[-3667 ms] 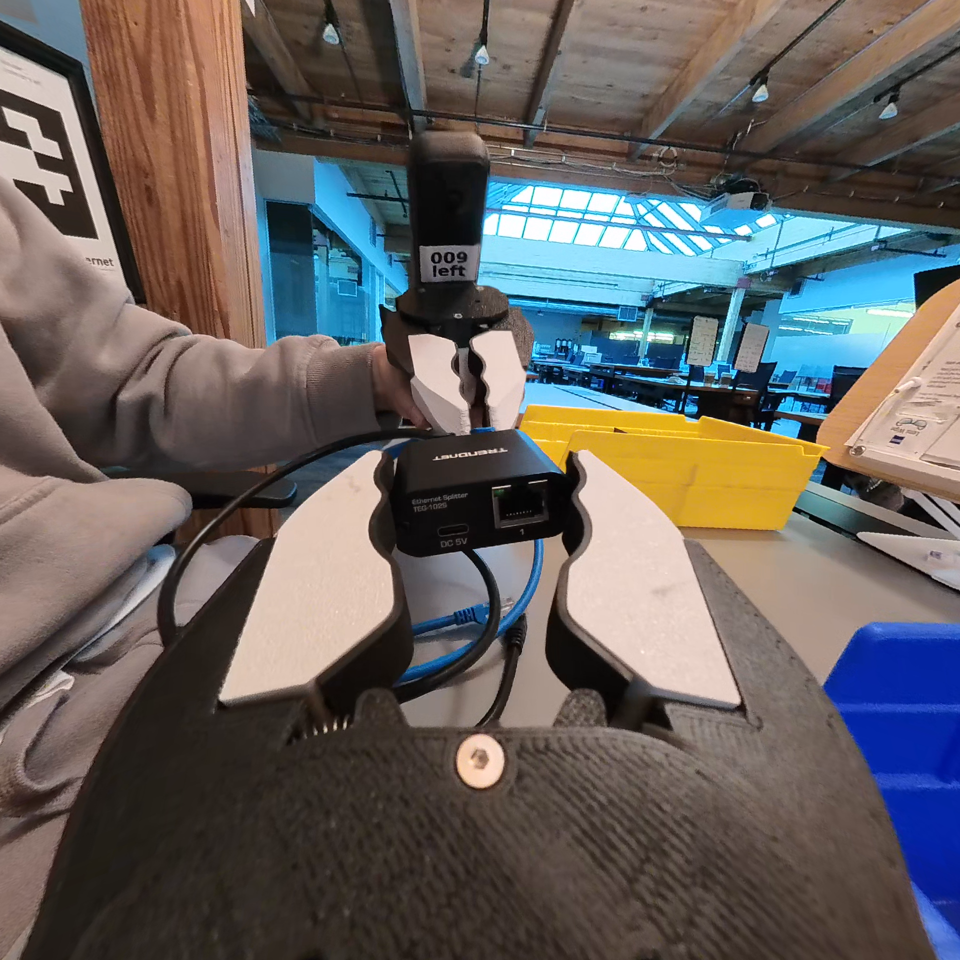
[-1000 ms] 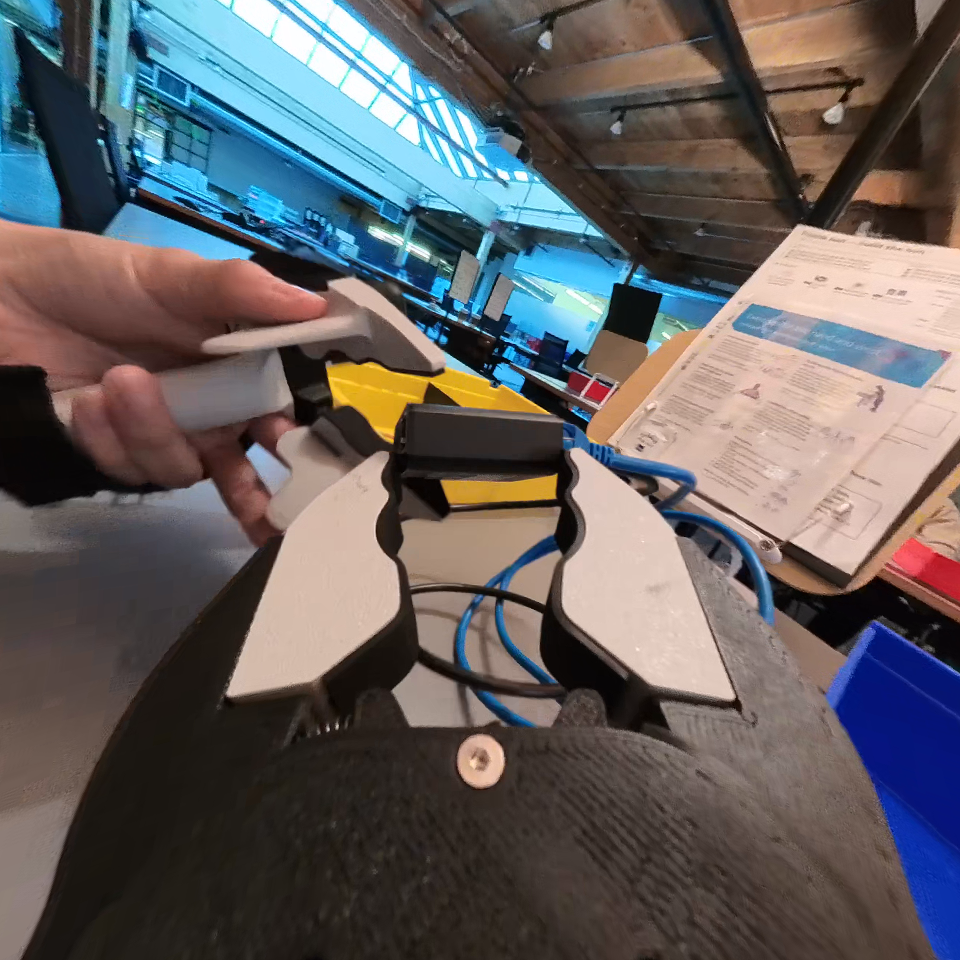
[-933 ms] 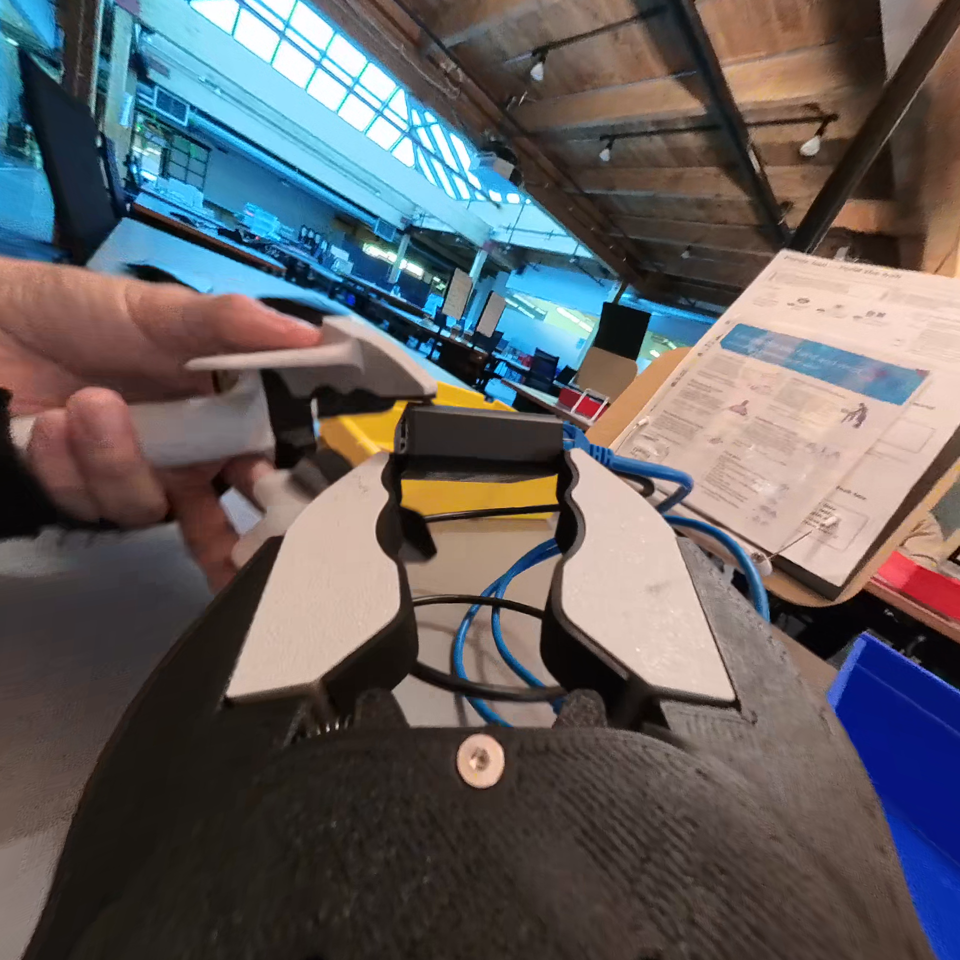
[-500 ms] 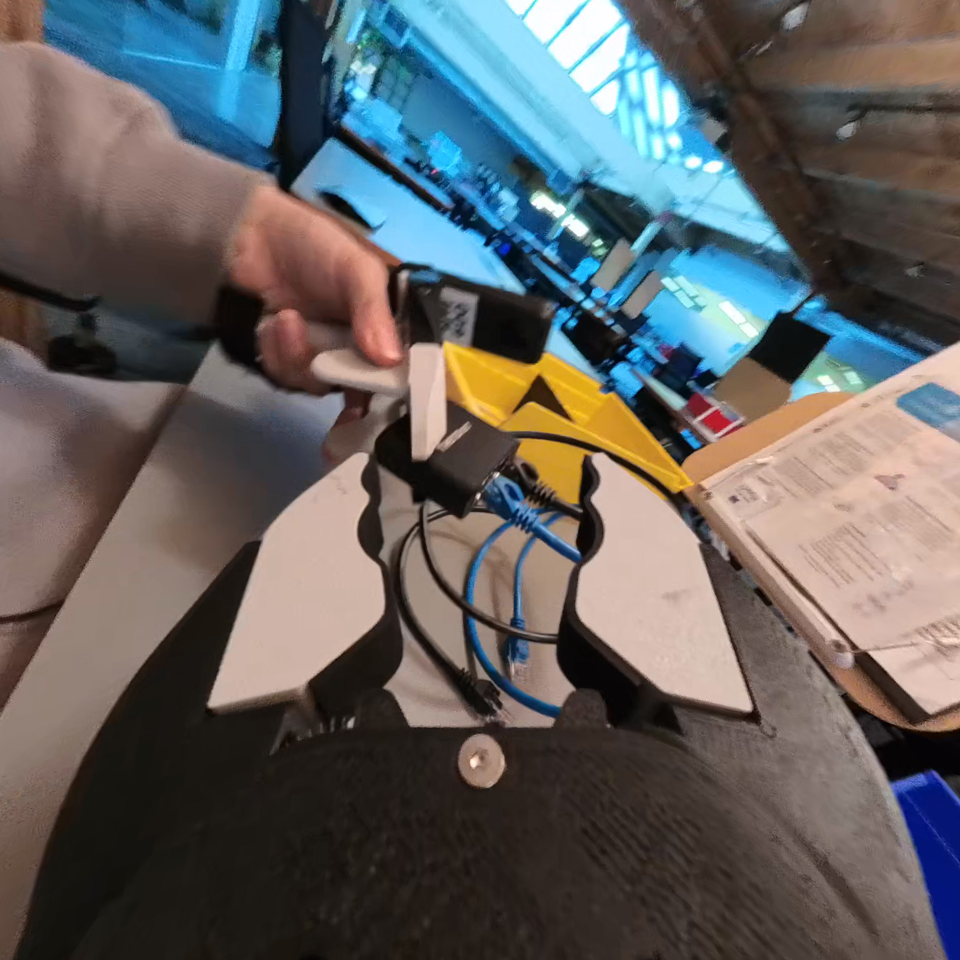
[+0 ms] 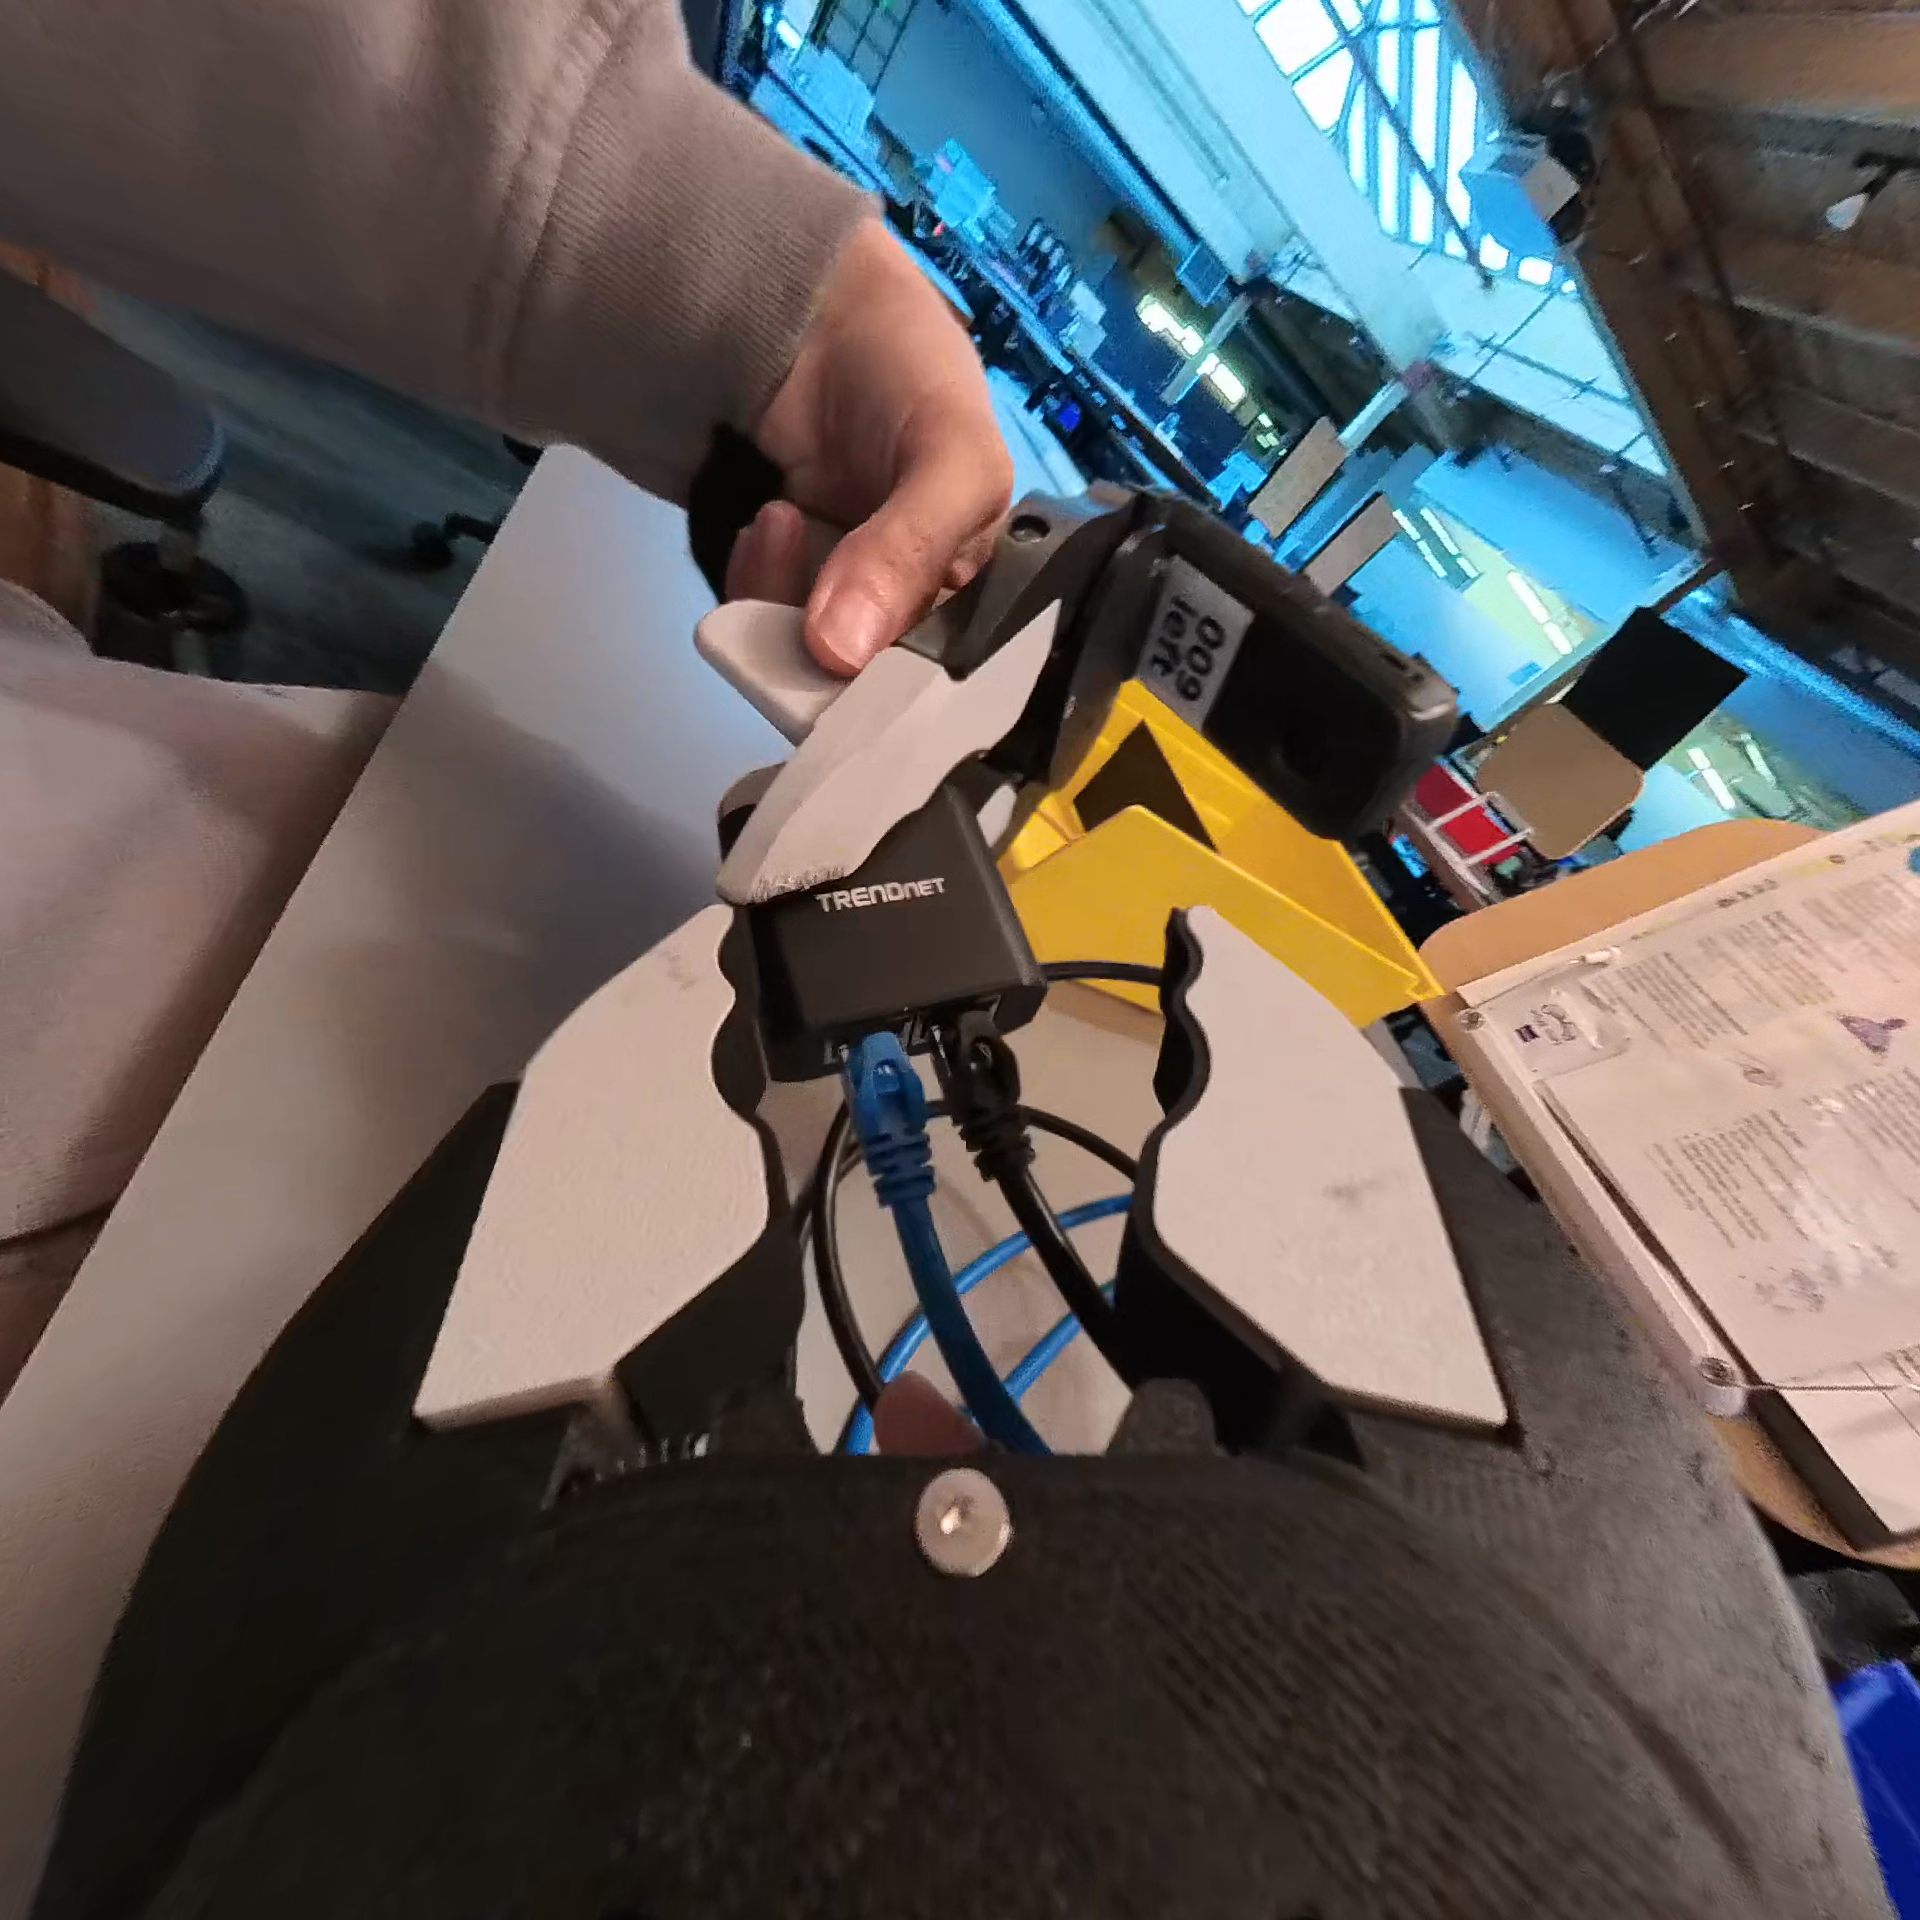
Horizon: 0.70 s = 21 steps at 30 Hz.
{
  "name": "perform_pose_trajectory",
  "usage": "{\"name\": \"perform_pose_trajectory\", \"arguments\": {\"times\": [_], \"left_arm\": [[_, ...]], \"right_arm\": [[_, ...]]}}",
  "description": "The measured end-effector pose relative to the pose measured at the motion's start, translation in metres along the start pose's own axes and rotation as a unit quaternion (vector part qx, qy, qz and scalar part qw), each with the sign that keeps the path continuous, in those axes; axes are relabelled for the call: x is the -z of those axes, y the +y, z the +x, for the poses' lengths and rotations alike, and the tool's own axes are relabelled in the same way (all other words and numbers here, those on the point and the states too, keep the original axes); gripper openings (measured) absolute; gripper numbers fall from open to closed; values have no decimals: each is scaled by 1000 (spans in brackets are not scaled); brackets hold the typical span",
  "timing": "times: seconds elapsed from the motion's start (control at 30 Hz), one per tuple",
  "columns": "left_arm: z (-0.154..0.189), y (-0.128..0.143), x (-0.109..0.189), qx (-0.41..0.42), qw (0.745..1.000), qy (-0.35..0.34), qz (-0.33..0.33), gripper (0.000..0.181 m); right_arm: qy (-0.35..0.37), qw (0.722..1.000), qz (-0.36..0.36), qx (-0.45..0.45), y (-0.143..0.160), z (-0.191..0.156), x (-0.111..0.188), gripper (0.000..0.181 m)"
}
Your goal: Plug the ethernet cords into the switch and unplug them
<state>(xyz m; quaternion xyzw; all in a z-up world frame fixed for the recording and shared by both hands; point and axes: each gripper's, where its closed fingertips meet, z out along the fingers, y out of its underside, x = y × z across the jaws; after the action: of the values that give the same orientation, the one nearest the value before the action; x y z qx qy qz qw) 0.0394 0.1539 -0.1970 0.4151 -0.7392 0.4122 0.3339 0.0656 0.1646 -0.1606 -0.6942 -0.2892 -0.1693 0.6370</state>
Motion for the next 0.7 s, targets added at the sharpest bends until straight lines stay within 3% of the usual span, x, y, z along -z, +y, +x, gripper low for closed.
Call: {"name": "perform_pose_trajectory", "arguments": {"times": [0.07, 0.13, 0.5, 0.63, 0.7], "left_arm": [[0, -1, 1, -4, 1000, 2, -3, 25], [9, -2, -2, -5, 999, 40, -12, 25], [11, -4, -3, -23, 997, 73, -27, 26], [7, -14, 0, -20, 998, 56, 4, 29], [0, -38, 10, -10, 997, 20, 77, 30]], "right_arm": [[-26, 1000, 9, -16, 5, -9, -2, 62], [-39, 999, -4, -36, 16, -15, -5, 64], [-22, 992, 76, -101, 15, -13, -4, 61], [-13, 983, 90, -156, 20, -9, -6, 61], [36, 980, 75, -179, 26, 5, -6, 61]]}}
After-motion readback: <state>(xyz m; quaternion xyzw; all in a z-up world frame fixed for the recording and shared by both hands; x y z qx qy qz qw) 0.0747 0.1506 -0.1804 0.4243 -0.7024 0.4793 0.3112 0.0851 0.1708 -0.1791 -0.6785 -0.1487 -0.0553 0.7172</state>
